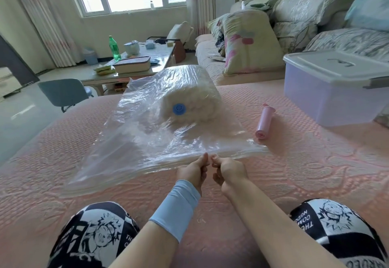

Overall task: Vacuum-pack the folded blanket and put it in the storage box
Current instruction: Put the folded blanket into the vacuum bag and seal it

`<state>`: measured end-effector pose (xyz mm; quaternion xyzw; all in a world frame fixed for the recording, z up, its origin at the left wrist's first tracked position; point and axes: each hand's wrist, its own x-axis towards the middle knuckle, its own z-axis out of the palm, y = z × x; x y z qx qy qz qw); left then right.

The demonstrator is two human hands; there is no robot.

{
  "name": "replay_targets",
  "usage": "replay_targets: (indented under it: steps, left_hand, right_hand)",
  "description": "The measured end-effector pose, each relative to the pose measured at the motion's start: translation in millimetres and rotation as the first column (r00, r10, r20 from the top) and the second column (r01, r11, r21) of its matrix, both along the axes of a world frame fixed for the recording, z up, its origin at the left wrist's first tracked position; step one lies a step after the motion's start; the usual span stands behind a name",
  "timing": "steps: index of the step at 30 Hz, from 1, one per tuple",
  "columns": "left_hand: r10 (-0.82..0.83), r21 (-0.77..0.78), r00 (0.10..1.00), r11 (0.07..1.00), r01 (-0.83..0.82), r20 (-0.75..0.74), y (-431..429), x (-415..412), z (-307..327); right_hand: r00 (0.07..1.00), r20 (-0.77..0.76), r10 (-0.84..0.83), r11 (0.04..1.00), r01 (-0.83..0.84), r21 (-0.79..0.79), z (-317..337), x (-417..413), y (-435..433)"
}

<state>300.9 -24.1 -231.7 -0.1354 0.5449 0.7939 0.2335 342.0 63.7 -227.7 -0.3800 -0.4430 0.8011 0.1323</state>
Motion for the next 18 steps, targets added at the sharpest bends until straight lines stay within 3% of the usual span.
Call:
replay_targets:
  steps: [12, 15, 18]
  left_hand:
    - [0.134, 0.023, 0.991, 0.991, -0.135, 0.025, -15.5, -15.8, 3.9]
    - [0.144, 0.126, 0.988, 0.981, -0.150, 0.055, -11.5, -13.2, 2.6]
    - [0.053, 0.253, 0.992, 0.964, -0.079, 0.111, 1.2, -3.8, 7.4]
  right_hand:
    - [0.986, -0.050, -0.157, 0.980, 0.149, -0.130, 4.1, 2.8, 51.3]
    - [0.993, -0.058, -0.100, 0.990, 0.094, -0.110, 2.9, 8.2, 51.7]
    - [0.995, -0.080, -0.066, 0.995, 0.059, -0.080, 5.0, 12.4, 51.9]
